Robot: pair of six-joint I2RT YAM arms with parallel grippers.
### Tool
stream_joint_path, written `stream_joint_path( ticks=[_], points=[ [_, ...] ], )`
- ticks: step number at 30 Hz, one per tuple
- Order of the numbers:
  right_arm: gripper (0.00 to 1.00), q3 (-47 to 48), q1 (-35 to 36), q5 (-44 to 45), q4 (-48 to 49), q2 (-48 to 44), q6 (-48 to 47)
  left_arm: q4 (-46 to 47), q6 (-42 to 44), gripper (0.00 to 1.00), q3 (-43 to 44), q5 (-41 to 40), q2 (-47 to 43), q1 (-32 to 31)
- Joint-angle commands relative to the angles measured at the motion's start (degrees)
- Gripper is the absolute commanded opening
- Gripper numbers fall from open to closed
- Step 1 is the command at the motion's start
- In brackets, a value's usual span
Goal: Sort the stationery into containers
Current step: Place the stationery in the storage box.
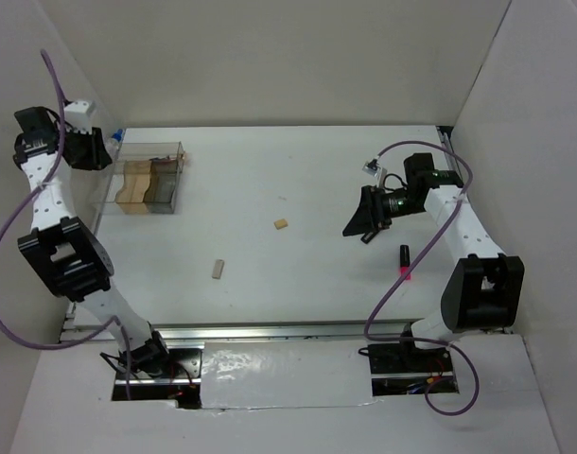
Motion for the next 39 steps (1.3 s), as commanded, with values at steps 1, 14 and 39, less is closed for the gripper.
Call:
stream_joint_path(
  ticks=[1, 14, 39],
  points=[
    [0.61, 0.01, 0.63, -0.03, 2.79, -2.15, 0.31, -3.24, 2.75, 0.00, 12.98, 4.34, 7.80, 2.87],
    [0.60, -1.83, 1.16, 0.59, 4.02, -2.24, 0.40, -5.36, 4.78, 0.00, 19.36, 0.30, 21.73, 6.75],
    [0.59, -2.71, 1.25, 8.93, 10.34, -1.97, 7.85, 0.70, 0.20, 0.50, 12.06, -3.56, 21.47, 5.96]
  ],
)
